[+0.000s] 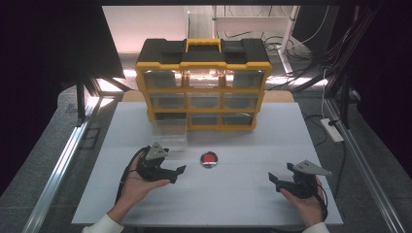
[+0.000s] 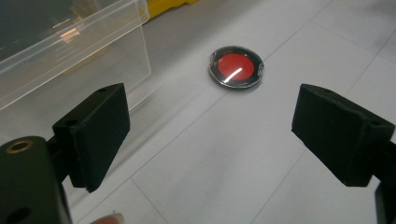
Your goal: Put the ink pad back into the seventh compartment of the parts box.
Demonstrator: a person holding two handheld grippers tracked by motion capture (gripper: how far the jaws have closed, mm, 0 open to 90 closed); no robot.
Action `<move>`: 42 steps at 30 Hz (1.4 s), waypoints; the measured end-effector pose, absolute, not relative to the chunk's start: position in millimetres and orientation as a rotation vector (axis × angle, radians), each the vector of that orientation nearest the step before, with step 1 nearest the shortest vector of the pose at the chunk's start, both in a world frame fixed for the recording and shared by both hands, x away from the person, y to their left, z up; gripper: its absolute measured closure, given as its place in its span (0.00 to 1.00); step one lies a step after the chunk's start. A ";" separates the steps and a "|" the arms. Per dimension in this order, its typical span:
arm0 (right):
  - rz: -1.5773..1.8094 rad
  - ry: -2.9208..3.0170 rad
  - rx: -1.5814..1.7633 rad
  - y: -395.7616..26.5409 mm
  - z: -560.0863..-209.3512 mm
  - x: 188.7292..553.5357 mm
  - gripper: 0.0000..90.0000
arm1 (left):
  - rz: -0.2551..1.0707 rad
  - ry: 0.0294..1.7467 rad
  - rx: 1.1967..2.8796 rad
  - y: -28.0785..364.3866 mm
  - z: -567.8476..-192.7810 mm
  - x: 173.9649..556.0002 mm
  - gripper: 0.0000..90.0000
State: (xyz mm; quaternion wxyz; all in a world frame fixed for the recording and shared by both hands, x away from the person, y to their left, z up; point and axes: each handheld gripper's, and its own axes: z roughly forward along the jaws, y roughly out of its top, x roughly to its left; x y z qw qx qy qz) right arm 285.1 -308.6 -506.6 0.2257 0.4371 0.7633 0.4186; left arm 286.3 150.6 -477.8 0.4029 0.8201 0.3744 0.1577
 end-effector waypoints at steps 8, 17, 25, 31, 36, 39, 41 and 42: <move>1.153 2.107 1.211 -308.5 -507.0 285.1 0.19 | 0.384 0.942 2.080 145.6 -475.4 293.4 0.13; 1.148 2.114 1.211 -308.3 -507.6 285.4 0.19 | 0.375 0.931 2.093 139.2 -472.6 299.4 0.13; 1.145 2.115 1.207 -308.2 -507.8 285.4 0.19 | 0.369 0.914 2.104 128.9 -468.6 307.1 0.13; 1.145 2.114 1.209 -308.4 -507.8 285.3 0.19 | 0.363 0.904 2.113 121.2 -466.2 314.6 0.13; 1.145 2.114 1.210 -308.6 -507.8 285.3 0.19 | 0.357 0.897 2.119 116.2 -463.7 320.1 0.13; 1.145 2.114 1.210 -308.7 -507.9 285.3 0.19 | 0.354 0.896 2.121 114.6 -463.4 321.5 0.13; 1.147 2.113 1.212 -308.8 -507.8 285.4 0.19 | 0.352 0.897 2.123 113.0 -463.7 323.0 0.13; 1.153 2.114 1.212 -308.9 -508.0 285.5 0.19 | 0.346 0.896 2.129 111.5 -464.4 324.8 0.13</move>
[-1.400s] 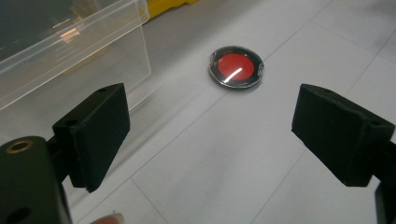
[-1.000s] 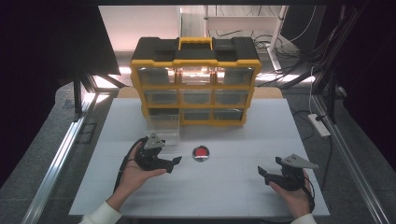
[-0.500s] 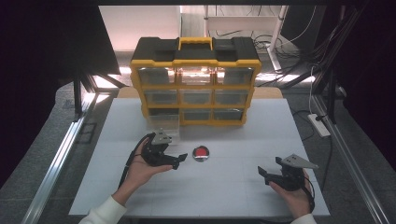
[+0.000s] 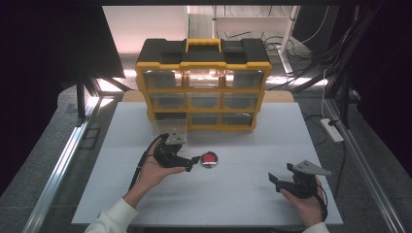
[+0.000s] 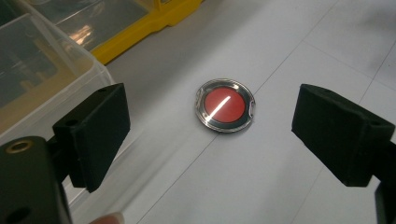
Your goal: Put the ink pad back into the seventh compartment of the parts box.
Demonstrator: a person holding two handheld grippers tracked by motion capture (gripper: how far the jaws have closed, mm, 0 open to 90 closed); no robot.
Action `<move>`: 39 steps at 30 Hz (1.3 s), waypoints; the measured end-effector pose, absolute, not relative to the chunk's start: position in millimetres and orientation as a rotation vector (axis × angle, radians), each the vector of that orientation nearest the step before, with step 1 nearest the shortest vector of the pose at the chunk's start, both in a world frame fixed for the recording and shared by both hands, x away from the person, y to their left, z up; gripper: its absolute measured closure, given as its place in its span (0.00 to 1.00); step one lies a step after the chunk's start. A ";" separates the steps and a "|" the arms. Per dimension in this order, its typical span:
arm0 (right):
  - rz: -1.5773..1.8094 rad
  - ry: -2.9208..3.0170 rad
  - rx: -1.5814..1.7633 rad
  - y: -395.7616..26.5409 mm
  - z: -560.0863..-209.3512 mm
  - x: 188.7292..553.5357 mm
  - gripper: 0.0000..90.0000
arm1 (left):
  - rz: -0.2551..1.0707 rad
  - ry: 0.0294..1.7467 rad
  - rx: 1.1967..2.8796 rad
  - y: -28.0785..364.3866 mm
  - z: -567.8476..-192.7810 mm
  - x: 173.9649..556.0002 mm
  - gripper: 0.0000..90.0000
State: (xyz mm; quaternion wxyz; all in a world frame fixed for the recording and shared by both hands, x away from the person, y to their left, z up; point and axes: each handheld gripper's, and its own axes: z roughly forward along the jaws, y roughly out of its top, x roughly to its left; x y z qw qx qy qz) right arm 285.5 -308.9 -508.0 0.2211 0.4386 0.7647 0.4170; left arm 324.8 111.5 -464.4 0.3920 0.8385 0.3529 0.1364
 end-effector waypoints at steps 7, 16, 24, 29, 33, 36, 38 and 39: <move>1.153 2.114 1.211 -309.0 -508.1 285.4 0.19 | 0.336 0.894 2.140 107.1 -465.4 329.2 0.13; 1.152 2.114 1.213 -309.1 -508.3 285.4 0.19 | 0.319 0.896 2.154 100.6 -468.1 335.4 0.13; 1.150 2.116 1.212 -309.4 -508.6 285.4 0.19 | 0.311 0.889 2.165 95.3 -469.4 339.1 0.13; 1.149 2.116 1.212 -309.4 -508.7 285.4 0.19 | 0.307 0.887 2.168 92.8 -470.3 340.7 0.13; 1.148 2.117 1.211 -309.3 -508.8 285.4 0.19 | 0.303 0.886 2.173 91.4 -470.9 342.6 0.13; 1.150 2.118 1.212 -309.4 -508.8 285.6 0.19 | 0.300 0.889 2.179 89.6 -471.7 344.7 0.13; 1.152 2.117 1.210 -309.3 -508.7 285.3 0.19 | 0.300 0.885 2.183 88.2 -471.5 345.1 0.13; 1.151 2.117 1.210 -309.4 -508.7 285.3 0.19 | 0.299 0.884 2.183 87.4 -471.7 345.6 0.13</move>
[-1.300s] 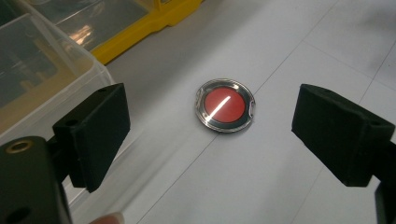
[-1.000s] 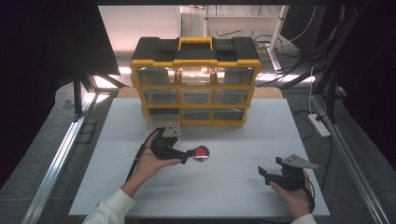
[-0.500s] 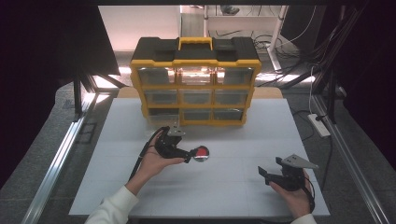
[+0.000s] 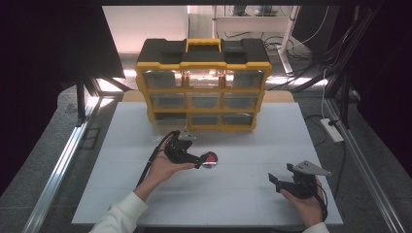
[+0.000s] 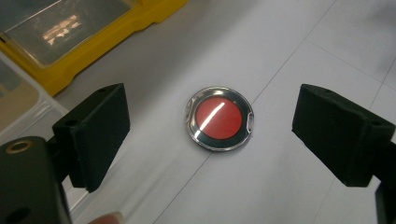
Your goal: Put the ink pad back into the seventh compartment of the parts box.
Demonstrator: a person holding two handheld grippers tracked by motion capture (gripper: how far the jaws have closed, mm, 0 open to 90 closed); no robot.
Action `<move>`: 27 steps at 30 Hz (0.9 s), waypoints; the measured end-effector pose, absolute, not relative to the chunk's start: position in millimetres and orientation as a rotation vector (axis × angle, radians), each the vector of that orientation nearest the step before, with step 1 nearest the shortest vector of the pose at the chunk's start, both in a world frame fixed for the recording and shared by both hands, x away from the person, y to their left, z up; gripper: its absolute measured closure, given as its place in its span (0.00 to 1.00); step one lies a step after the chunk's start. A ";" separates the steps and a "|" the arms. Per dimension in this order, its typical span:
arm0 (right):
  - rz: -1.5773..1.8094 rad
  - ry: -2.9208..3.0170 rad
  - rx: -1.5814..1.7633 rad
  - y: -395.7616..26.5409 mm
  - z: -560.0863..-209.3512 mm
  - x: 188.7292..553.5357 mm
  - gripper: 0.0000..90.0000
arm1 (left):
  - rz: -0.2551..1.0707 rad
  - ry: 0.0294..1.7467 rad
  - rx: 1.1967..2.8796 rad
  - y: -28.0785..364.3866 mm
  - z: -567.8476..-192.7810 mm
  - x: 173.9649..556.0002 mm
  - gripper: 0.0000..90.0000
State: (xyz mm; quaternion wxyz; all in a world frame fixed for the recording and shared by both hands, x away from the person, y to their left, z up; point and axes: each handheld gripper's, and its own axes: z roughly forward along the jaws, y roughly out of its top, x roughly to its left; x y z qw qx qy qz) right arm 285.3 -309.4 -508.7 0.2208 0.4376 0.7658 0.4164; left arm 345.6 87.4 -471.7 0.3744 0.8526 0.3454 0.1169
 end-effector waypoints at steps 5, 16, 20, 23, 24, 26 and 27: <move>1.148 2.117 1.212 -309.3 -508.9 285.5 0.19 | 0.297 0.887 2.194 83.6 -473.7 348.5 0.13; 1.148 2.116 1.215 -309.6 -509.1 285.3 0.19 | 0.288 0.875 2.219 74.3 -477.6 352.1 0.13; 1.147 2.115 1.215 -309.6 -509.2 285.4 0.19 | 0.283 0.875 2.220 71.0 -479.3 353.8 0.13; 1.146 2.117 1.216 -309.5 -509.3 285.3 0.19 | 0.277 0.872 2.228 68.3 -480.7 355.8 0.13; 1.146 2.117 1.216 -309.5 -509.3 285.3 0.19 | 0.277 0.872 2.228 68.3 -480.7 355.8 0.13; 1.146 2.117 1.216 -309.6 -509.4 285.3 0.19 | 0.276 0.874 2.230 66.8 -481.6 356.8 0.13; 1.145 2.117 1.217 -309.6 -509.4 285.4 0.19 | 0.274 0.871 2.234 66.1 -482.0 357.1 0.13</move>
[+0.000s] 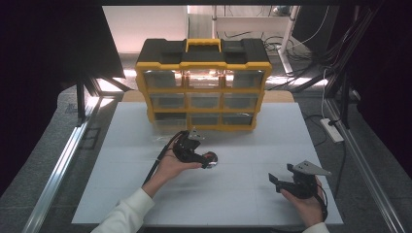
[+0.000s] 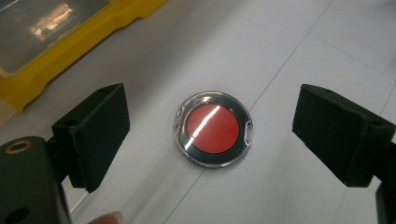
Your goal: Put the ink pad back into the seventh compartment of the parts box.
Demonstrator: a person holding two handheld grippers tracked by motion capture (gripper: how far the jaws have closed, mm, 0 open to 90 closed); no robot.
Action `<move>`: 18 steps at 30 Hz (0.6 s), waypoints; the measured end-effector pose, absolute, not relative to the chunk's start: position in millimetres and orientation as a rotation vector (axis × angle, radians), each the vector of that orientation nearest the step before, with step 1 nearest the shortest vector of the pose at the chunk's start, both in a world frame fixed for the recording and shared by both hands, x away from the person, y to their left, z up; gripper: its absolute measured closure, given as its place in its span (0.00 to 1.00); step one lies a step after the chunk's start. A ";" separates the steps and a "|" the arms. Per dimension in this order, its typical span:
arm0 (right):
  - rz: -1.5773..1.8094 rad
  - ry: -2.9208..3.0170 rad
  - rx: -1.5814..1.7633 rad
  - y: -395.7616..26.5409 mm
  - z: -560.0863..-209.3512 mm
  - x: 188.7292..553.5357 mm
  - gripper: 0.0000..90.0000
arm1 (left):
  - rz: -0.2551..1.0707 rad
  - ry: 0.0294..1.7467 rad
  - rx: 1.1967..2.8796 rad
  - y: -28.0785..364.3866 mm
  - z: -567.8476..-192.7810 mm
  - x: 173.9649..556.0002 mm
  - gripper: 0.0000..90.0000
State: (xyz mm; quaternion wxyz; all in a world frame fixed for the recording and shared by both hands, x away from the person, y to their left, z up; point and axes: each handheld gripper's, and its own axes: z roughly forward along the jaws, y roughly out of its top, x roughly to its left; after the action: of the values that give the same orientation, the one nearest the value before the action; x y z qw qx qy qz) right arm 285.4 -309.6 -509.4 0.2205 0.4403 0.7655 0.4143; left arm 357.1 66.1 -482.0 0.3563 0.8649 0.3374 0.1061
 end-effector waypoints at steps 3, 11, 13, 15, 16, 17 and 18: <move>1.146 2.116 1.219 -309.8 -509.4 285.3 0.19 | 0.269 0.866 2.239 63.6 -483.4 357.9 0.13; 1.145 2.116 1.221 -310.0 -509.7 285.4 0.19 | 0.263 0.875 2.255 58.3 -487.9 361.8 0.12; 1.144 2.116 1.219 -310.1 -509.7 285.3 0.19 | 0.264 0.875 2.257 57.3 -488.9 362.6 0.13; 1.144 2.115 1.219 -310.0 -509.6 285.2 0.19 | 0.272 0.875 2.260 55.6 -489.5 362.4 0.13; 1.144 2.115 1.220 -310.1 -509.7 285.3 0.19 | 0.272 0.874 2.266 54.3 -489.8 362.2 0.13; 1.144 2.115 1.220 -310.1 -509.7 285.3 0.19 | 0.272 0.874 2.266 54.3 -489.8 362.2 0.12; 1.143 2.116 1.220 -310.0 -509.8 285.3 0.19 | 0.262 0.871 2.270 53.5 -490.3 362.2 0.12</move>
State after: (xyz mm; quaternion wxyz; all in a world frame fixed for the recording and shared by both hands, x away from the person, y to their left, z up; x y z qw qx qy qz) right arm 285.3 -310.0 -509.8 0.2206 0.4412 0.7653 0.4135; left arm 362.2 53.5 -490.3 0.3412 0.8725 0.3348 0.1009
